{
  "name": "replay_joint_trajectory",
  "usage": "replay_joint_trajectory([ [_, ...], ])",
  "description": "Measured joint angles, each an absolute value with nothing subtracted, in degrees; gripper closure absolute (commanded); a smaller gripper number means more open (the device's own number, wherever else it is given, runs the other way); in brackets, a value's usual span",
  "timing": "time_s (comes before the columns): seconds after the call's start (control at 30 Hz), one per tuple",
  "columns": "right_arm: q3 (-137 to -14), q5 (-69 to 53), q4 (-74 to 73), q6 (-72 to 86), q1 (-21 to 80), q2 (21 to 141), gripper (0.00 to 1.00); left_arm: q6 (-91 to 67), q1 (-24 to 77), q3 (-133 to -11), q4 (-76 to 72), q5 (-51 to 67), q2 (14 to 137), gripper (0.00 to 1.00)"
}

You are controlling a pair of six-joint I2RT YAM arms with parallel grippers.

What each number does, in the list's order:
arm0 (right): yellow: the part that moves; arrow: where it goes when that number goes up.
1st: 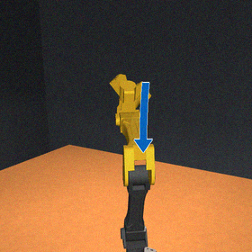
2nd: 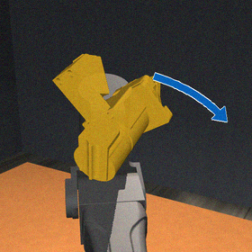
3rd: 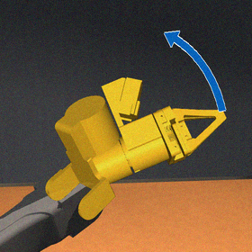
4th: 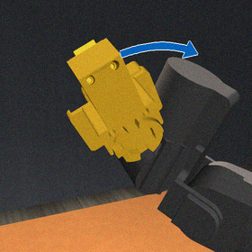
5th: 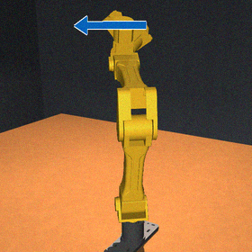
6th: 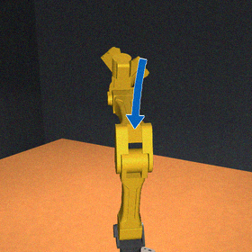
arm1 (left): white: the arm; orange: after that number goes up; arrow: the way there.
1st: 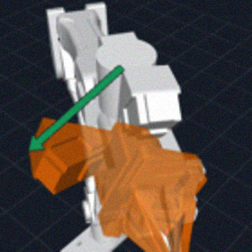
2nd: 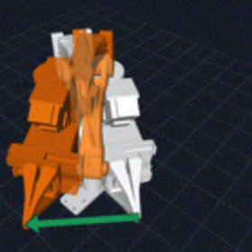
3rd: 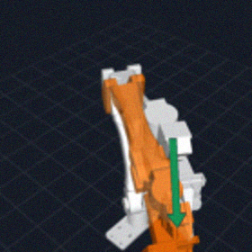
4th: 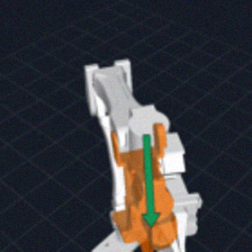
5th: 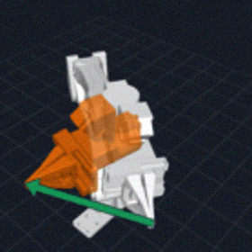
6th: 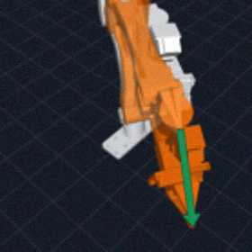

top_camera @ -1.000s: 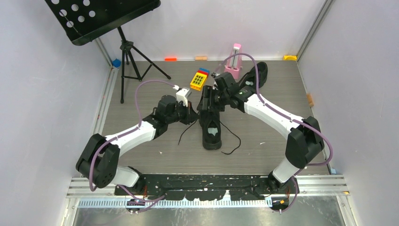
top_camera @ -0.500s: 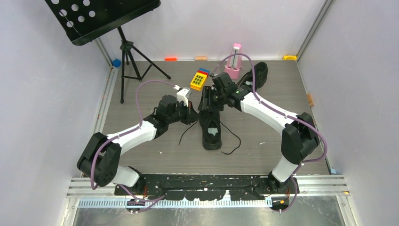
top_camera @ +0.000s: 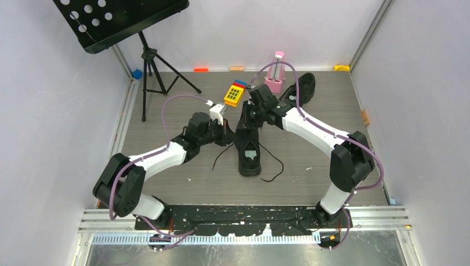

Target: Tie the shoes

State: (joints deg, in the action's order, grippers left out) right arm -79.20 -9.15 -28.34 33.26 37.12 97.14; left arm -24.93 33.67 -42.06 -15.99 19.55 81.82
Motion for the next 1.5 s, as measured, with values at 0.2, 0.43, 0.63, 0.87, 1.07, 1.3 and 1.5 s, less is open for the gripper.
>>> replay_joint_trajectory([
  [0.2, -79.2, -9.1, -28.4, 33.4, 37.1, 97.1, 0.91, -25.7, 33.7, -42.1, -17.0, 19.5, 82.3, 0.89],
  [0.43, -79.3, -9.1, -28.8, 33.8, 37.1, 97.1, 1.0, -26.7, 34.7, -42.1, -17.3, 18.8, 82.3, 0.61],
  [0.63, -79.3, -9.1, -28.8, 34.0, 37.0, 97.1, 1.0, -26.6, 38.3, -42.1, -17.3, 14.1, 82.3, 0.58],
  [0.87, -79.3, -9.3, -28.8, 34.5, 37.0, 97.1, 1.0, -27.3, 40.3, -42.1, -17.3, 7.6, 82.3, 0.59],
  [1.07, -79.3, -9.7, -28.8, 34.9, 37.0, 97.1, 1.0, -28.6, 41.6, -42.1, -17.3, 0.9, 82.3, 0.63],
  [1.3, -79.2, -9.7, -28.5, 36.1, 36.9, 97.1, 1.0, -29.7, 43.1, -42.9, -18.4, -3.0, 82.7, 0.59],
  [1.5, -78.4, -9.7, -28.2, 36.6, 36.3, 97.0, 1.0, -30.2, 45.2, -44.5, -18.3, -5.9, 83.4, 0.59],
])
